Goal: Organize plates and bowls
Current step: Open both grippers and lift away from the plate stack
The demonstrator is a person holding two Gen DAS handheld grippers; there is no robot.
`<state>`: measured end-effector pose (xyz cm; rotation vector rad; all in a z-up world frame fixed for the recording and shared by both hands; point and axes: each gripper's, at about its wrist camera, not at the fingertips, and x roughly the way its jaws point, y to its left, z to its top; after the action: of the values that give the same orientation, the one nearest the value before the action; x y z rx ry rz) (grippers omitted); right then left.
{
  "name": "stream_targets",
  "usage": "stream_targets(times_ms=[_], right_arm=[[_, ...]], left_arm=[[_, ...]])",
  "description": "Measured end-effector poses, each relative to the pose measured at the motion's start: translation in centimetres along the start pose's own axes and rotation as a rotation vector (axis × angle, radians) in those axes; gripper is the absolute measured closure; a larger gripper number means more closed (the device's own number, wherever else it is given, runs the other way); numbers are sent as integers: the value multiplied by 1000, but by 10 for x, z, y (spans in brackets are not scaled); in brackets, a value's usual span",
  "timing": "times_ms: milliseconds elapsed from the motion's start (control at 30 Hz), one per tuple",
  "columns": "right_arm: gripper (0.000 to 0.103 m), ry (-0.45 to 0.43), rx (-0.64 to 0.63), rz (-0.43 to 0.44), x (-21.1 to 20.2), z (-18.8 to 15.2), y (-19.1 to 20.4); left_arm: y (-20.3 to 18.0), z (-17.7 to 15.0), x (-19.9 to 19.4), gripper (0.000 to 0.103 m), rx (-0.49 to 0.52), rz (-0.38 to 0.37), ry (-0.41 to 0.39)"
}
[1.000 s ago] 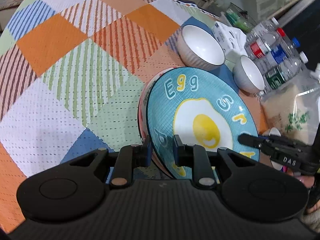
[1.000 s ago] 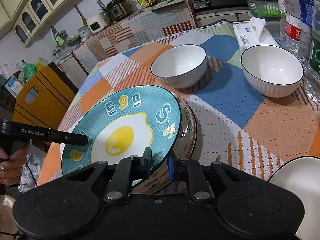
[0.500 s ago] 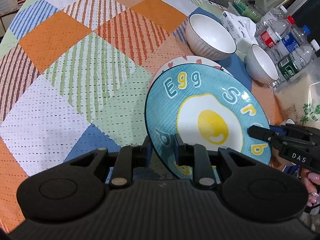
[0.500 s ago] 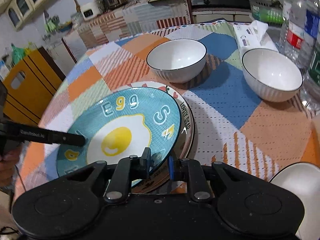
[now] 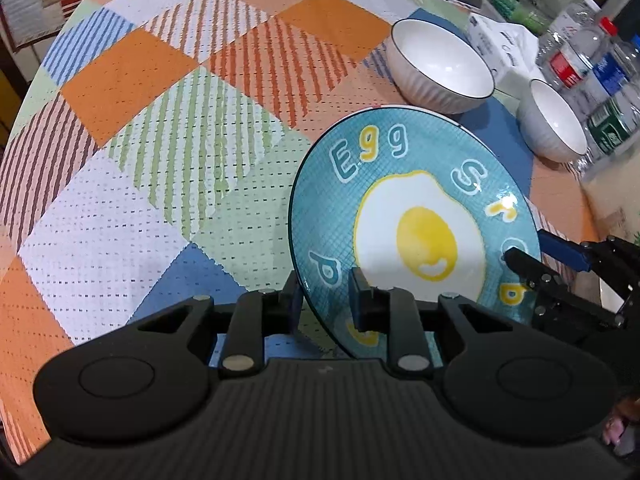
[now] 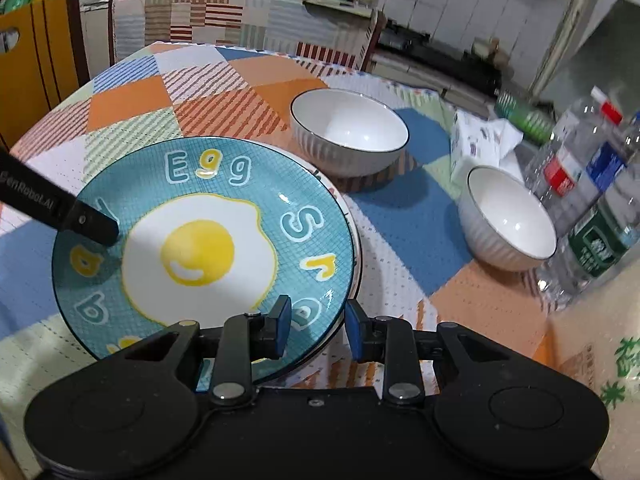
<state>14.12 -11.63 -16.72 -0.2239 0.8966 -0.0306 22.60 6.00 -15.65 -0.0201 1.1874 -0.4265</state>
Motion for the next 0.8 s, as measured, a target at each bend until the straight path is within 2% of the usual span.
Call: stream_targets(times_ms=[167,300,400,567,667,800], right_arm=[[69,-62,-45,-39,3,-4,2],[70,-86,87,53,-9,-12,-18],[70,-114,136,81,-27,-22,-34],[70,-176,179,120,-62,-39,-61],[69,-213,197,155,-84,-43,-78],[62,-239,200,168,-114,-50,-99]], left_arm=[[-8,-4,0,81,-8,48,-1],[-18,-11,-7,81,-1,81,-3],[-25,-18,-21,81,12,94,5],[-43,-28,-58,82,-18,14,6],[-58,-41,-77,82,4,9,2],[-78,-60,-95,82,13,10,12]])
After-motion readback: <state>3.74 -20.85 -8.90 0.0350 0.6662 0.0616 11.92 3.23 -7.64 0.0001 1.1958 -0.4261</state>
